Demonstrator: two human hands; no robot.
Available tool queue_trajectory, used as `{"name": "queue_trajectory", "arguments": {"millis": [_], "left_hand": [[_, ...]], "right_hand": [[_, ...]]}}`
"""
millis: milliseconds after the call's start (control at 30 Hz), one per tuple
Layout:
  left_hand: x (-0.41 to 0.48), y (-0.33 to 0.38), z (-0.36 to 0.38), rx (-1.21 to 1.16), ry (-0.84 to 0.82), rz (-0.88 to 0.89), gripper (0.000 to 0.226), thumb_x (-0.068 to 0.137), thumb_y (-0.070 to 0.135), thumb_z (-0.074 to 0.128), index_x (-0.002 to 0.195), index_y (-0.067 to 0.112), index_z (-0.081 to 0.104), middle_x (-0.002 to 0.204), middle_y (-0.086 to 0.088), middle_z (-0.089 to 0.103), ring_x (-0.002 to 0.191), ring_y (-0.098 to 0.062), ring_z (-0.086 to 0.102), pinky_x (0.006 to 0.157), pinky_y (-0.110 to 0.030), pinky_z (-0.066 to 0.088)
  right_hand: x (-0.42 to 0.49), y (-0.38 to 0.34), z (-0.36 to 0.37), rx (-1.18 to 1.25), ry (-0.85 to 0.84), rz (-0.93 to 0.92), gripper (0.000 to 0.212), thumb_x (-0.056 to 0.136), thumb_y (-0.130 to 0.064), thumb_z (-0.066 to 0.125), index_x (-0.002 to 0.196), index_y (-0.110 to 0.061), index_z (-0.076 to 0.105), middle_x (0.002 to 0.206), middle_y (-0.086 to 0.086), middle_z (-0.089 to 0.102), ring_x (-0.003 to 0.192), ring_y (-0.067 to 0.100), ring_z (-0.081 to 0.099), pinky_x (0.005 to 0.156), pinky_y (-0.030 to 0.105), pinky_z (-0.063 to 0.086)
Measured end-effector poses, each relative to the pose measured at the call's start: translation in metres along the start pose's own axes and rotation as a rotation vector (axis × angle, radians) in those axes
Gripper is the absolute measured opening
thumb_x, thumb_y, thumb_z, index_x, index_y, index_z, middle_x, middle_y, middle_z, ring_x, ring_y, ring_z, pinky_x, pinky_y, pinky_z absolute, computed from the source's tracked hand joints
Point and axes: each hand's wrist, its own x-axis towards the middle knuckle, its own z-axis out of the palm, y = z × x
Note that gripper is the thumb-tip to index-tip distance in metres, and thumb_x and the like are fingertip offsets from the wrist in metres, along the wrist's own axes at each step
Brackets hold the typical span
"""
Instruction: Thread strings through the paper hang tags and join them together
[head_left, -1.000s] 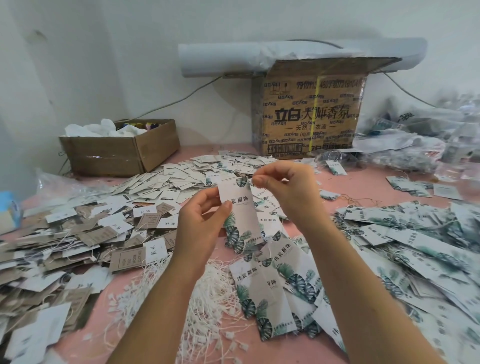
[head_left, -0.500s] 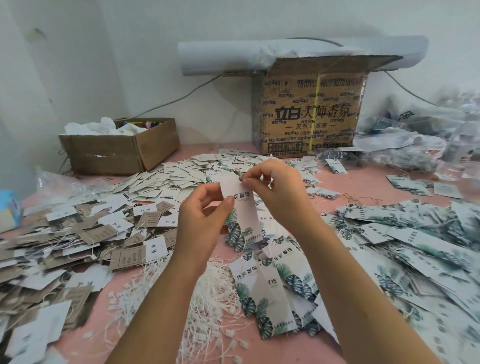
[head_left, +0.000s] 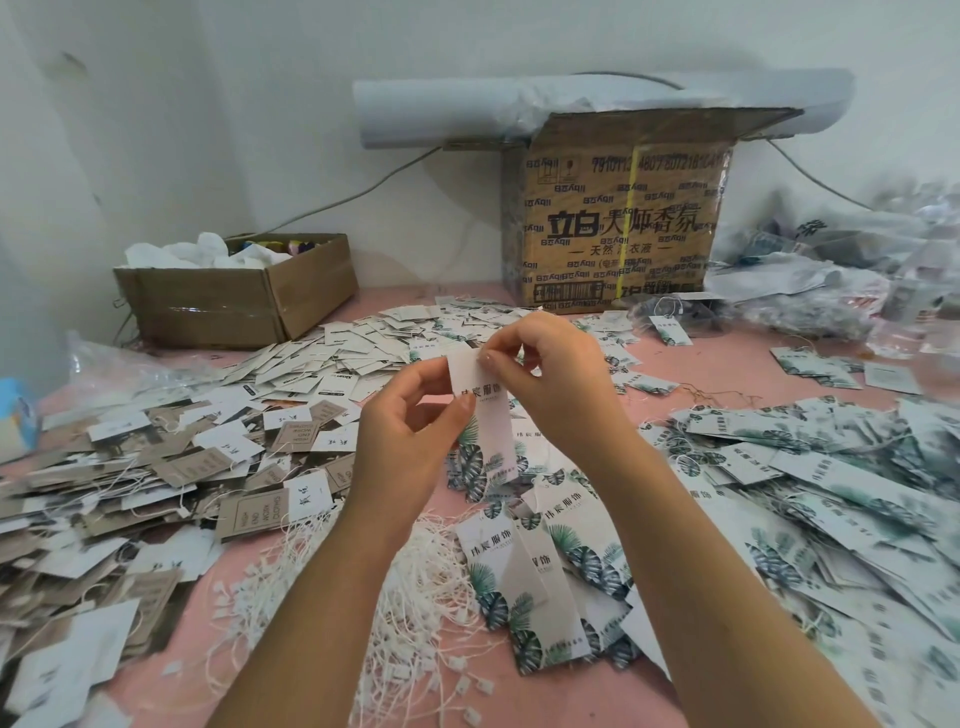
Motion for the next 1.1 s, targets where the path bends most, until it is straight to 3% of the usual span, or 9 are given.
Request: {"name": "queue_trajectory", "arguments": {"millis": [167,333,500,600,767,1033,1100], "left_hand": [[0.0,0.0,0.001,-0.013,-0.035,0.016,0.031,0.084,0.006,0.065,0.098,0.033,0.064,0.09,0.014,0.071,0.078,-0.005,0.068,0.063,-0.014,0.051],[-0.002,-0.004,0.0,-0.11,-0.023,-0.04,0.031,0.081,0.044,0.051,0.106,0.03,0.063,0.092,0.012,0.071,0.083,-0.005,0.066,0.069,-0.019,0.053],[-0.001,-0.002,0.004,-0.232,0.072,0.019,0.017,0.079,0.029,0.057,0.091,0.021,0.066,0.083,0.002,0.069,0.076,-0.015,0.065,0.069,-0.026,0.055],[-0.001,-0.002,0.006,-0.361,0.132,-0.01,0.016,0.073,0.024,0.063,0.086,0.015,0.061,0.079,0.0,0.067,0.073,-0.014,0.063,0.072,-0.028,0.055],[0.0,-0.001,0.008,-0.433,0.166,0.002,0.011,0.074,0.019,0.06,0.083,0.012,0.058,0.074,0.003,0.066,0.07,-0.009,0.064,0.066,-0.02,0.054],[0.0,-0.001,0.006,-0.28,0.183,-0.024,0.005,0.087,0.019,0.056,0.082,0.017,0.056,0.07,0.003,0.058,0.067,-0.013,0.052,0.066,-0.027,0.046],[0.001,-0.002,0.005,-0.236,0.189,-0.016,0.015,0.093,0.012,0.052,0.08,0.02,0.055,0.066,0.007,0.058,0.065,-0.01,0.052,0.065,-0.026,0.046]], "right_hand": [[0.0,-0.001,0.0,0.021,-0.019,-0.012,0.007,0.085,-0.011,0.063,0.084,-0.007,0.068,0.073,-0.013,0.048,0.072,0.006,0.042,0.065,0.009,0.032],[-0.001,-0.002,0.001,0.144,0.002,0.023,0.004,0.084,-0.011,0.065,0.081,-0.01,0.067,0.07,-0.018,0.049,0.065,-0.003,0.043,0.06,0.008,0.035],[-0.003,-0.008,0.006,0.365,-0.063,0.087,0.015,0.083,-0.002,0.065,0.077,-0.017,0.062,0.07,-0.014,0.056,0.067,0.003,0.051,0.065,0.016,0.043],[-0.004,-0.015,0.011,0.481,-0.083,0.088,0.023,0.081,0.003,0.065,0.073,-0.018,0.061,0.067,-0.013,0.058,0.063,-0.003,0.052,0.064,0.015,0.045],[-0.005,-0.018,0.013,0.568,-0.107,0.093,0.022,0.081,0.003,0.065,0.073,-0.017,0.062,0.066,-0.012,0.06,0.062,-0.003,0.054,0.066,0.015,0.048],[-0.005,-0.016,0.016,0.447,-0.096,0.083,0.018,0.082,-0.006,0.067,0.072,-0.021,0.062,0.063,-0.015,0.057,0.055,-0.006,0.048,0.055,0.008,0.037],[-0.005,-0.014,0.015,0.374,-0.14,0.097,0.014,0.083,-0.012,0.067,0.071,-0.02,0.062,0.062,-0.013,0.056,0.052,-0.004,0.045,0.053,0.01,0.036]]}}
